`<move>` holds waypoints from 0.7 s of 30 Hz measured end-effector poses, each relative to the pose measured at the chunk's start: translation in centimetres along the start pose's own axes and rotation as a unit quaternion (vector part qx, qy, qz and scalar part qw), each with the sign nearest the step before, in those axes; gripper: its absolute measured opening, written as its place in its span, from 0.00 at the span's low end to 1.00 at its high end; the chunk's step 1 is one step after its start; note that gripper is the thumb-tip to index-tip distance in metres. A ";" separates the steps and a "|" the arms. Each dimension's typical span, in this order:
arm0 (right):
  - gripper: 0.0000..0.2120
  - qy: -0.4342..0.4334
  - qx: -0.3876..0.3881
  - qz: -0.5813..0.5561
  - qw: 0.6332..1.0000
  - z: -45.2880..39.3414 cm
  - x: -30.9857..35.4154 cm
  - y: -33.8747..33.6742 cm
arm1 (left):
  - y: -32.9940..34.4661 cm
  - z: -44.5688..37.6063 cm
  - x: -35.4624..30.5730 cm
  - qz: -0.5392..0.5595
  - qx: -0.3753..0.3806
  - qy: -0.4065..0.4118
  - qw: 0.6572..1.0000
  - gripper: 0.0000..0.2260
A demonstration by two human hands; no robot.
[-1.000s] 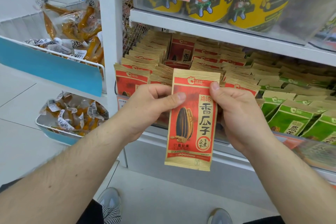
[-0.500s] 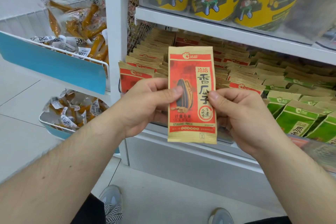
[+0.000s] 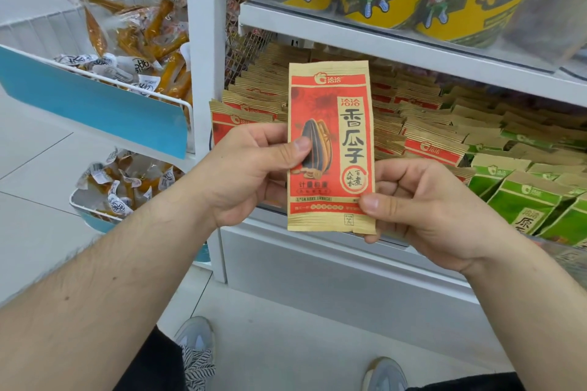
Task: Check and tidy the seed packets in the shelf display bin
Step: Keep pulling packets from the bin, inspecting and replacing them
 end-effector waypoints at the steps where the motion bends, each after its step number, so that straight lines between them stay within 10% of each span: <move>1: 0.19 -0.001 0.008 0.019 1.000 0.0 0.0 0.0 | -0.1 0.0 -0.1 -0.002 0.000 0.006 1.000 0.10; 21: 0.35 -0.069 0.028 0.007 0.997 -0.3 0.7 0.4 | 0.7 0.0 0.3 0.026 0.054 0.002 0.998 0.12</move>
Point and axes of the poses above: each hand's wrist, its own z-axis away from the middle knuckle, its own y-axis out of the palm, x = y × z, the point moved 10 cm from there along -z, towards the middle knuckle, and after that the axes turned 13 degrees about x, right-handed, at the moved point
